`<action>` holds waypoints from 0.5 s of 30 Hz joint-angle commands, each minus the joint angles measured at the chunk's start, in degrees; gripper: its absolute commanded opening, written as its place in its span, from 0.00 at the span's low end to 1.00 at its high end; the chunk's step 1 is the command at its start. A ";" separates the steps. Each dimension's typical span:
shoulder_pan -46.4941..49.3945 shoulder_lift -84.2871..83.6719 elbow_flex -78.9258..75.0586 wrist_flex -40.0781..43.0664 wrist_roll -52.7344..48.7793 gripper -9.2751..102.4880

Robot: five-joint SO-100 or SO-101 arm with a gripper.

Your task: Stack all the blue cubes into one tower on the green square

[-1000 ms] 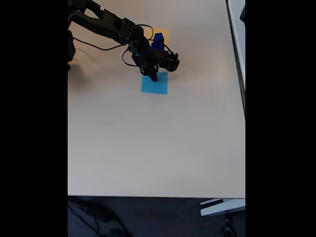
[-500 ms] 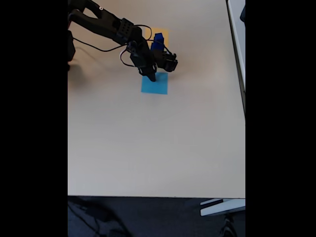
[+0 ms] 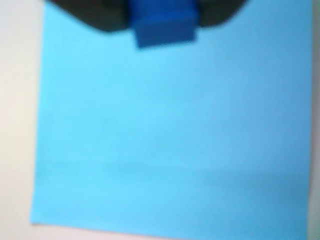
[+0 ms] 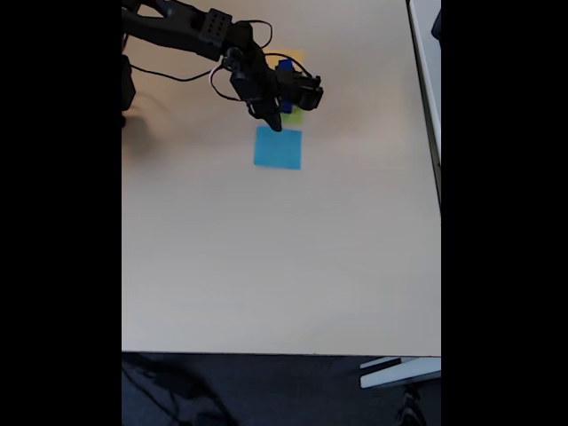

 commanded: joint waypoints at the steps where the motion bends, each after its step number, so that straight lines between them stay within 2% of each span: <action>1: -1.49 5.01 -7.29 2.90 0.70 0.08; 9: -5.36 3.34 -19.51 11.16 2.64 0.08; 15: -8.96 3.08 -21.88 12.57 4.66 0.08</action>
